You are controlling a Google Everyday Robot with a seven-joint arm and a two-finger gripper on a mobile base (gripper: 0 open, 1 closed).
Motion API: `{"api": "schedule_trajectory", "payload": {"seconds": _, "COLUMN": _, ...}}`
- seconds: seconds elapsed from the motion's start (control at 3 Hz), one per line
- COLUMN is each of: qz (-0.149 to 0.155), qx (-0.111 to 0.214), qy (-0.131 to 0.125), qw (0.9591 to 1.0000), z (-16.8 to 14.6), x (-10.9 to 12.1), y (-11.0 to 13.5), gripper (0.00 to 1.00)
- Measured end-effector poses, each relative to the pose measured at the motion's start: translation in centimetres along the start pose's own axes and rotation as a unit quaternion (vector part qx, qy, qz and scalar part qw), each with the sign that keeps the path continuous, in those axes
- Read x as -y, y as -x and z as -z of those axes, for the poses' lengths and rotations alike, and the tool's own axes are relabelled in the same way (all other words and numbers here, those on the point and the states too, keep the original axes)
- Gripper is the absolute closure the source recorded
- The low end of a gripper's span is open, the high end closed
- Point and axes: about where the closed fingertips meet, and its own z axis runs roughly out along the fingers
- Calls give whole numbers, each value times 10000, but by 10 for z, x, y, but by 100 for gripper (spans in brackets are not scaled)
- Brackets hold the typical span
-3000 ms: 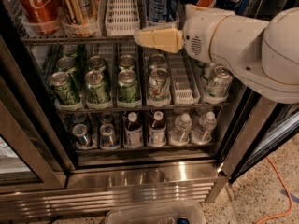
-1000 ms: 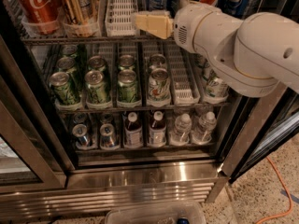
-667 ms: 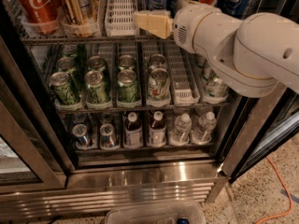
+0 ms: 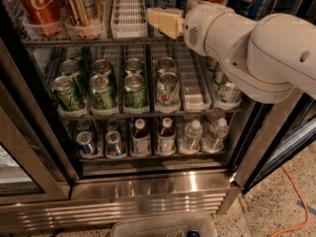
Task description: Pick pepsi can from top shelf of fridge
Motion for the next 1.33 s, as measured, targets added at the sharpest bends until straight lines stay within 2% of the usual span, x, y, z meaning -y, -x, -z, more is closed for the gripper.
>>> {"api": "schedule_trajectory", "payload": {"seconds": 0.67, "qz": -25, "qx": 25, "qy": -50, "qw": 10000, "z": -1, "x": 2, "y": 1, "gripper": 88}}
{"api": "schedule_trajectory", "payload": {"seconds": 1.0, "qz": -26, "qx": 75, "qy": -140, "qw": 9999, "z": -4, "x": 6, "y": 8, "gripper": 100}}
{"api": "schedule_trajectory", "payload": {"seconds": 1.33, "qz": -6, "qx": 121, "qy": -160, "qw": 9998, "z": -6, "x": 8, "y": 13, "gripper": 100}}
